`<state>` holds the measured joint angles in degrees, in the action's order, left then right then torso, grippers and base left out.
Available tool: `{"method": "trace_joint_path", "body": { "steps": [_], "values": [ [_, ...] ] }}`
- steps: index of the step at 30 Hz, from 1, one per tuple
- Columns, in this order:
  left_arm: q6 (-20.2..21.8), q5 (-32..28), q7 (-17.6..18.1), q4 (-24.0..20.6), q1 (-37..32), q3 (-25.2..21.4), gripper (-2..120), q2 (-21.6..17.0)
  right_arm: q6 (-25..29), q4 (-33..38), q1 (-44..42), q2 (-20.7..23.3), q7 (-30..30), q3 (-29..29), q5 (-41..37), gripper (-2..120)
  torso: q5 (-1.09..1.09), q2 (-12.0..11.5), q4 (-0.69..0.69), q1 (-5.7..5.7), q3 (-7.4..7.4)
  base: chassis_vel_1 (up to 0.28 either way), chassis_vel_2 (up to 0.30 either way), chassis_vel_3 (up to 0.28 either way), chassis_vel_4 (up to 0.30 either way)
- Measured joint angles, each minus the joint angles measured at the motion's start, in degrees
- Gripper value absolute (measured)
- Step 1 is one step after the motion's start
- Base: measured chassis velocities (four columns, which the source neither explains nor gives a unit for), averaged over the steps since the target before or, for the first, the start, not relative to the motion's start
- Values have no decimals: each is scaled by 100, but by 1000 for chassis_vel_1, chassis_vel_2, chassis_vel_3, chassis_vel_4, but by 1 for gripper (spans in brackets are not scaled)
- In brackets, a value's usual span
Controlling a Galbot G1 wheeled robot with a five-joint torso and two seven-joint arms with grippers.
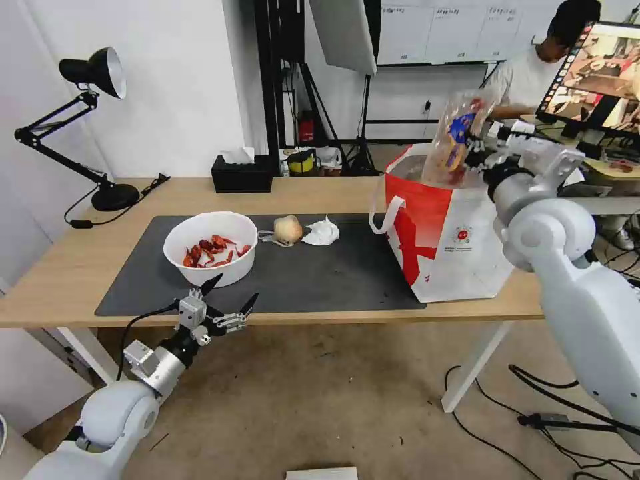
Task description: Pick up the trash from the table and place it into the takeout bag.
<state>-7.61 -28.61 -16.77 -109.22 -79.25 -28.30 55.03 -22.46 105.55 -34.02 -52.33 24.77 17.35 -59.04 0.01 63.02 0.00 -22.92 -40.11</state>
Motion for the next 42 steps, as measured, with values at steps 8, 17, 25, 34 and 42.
{"method": "trace_joint_path", "body": {
  "steps": [8, 17, 25, 34, 42],
  "values": [
    [4, -2, 18, -3, 19, 26, 100, -8, -143, 174, -163, 1, 95, 23, -242, 0, -1, 0, 0, 0, 0, 0, 0, 0, 0],
    [14, -2, 52, 14, 61, 114, 100, -3, -298, 303, -254, -26, 544, 165, -1300, 0, -1, 0, 0, 0, 1, 0, 0, 0, 0],
    [26, -5, 204, 0, 94, 203, 100, -53, -328, 347, -304, -31, 750, 267, -1851, 7, -1, 0, 0, 0, 1, 0, 0, 0, 0],
    [35, -14, 238, -6, 121, 226, 100, -124, -412, 337, -301, -27, 782, 289, -1977, 40, -1, 0, 0, 0, 0, 0, 0, 0, 0],
    [36, -29, 247, -8, 114, 185, 100, -158, -492, 338, -271, -61, 719, 249, -1929, 71, -1, 0, 0, 0, 1, 0, 0, 0, 0]
  ]
}}
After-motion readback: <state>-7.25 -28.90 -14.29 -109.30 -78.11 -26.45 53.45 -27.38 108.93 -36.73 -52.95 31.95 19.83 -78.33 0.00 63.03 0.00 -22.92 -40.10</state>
